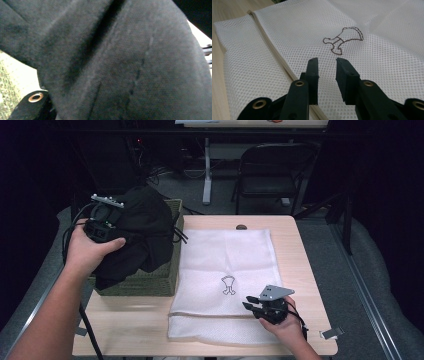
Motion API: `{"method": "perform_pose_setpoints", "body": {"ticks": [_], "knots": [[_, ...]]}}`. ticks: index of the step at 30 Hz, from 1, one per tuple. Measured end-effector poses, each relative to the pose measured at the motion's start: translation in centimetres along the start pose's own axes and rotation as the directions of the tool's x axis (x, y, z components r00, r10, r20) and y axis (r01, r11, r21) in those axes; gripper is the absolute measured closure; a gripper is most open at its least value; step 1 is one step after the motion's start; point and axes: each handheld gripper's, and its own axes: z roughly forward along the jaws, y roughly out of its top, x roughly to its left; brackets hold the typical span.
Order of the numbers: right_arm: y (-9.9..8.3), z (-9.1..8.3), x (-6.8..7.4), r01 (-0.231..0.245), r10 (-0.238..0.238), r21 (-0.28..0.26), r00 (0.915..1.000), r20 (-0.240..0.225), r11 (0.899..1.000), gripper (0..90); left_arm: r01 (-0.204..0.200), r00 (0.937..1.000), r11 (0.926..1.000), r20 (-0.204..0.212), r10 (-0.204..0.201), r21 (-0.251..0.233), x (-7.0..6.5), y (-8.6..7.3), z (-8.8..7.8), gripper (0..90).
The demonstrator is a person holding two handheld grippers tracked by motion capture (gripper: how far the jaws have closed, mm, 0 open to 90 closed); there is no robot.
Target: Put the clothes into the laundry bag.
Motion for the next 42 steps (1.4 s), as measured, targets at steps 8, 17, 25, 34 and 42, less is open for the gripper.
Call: {"method": "perform_pose_setpoints", "body": {"ticks": [8,17,25,34,42], "knots": [[0.6,2.1,0.6,0.024,-0.022,0.028,0.9977,-0.064,0.999,70.1,-0.014,0.9998,0.9999,0.014,0.014,-0.008,-1.0,0.0,-0.3,66.5],[0.8,3.7,1.8,0.075,-0.065,0.065,0.9869,-0.148,0.995,66.5,-0.057,0.9966,0.9981,0.059,0.058,-0.021,-2.8,-0.2,-0.4,66.5],[0.5,4.8,2.2,0.116,-0.099,0.104,0.9834,-0.152,0.988,68.7,-0.085,0.9928,0.9960,0.082,0.087,-0.027,-4.2,0.0,0.1,66.5],[0.4,5.1,2.2,0.112,-0.095,0.111,0.9837,-0.153,0.987,75.7,-0.101,0.9885,0.9944,0.110,0.104,-0.032,-5.0,0.0,1.2,66.5],[0.2,4.8,2.4,0.106,-0.085,0.108,0.9802,-0.178,0.989,71.4,-0.104,0.9879,0.9943,0.113,0.106,-0.022,-5.1,-0.1,2.0,66.5]]}}
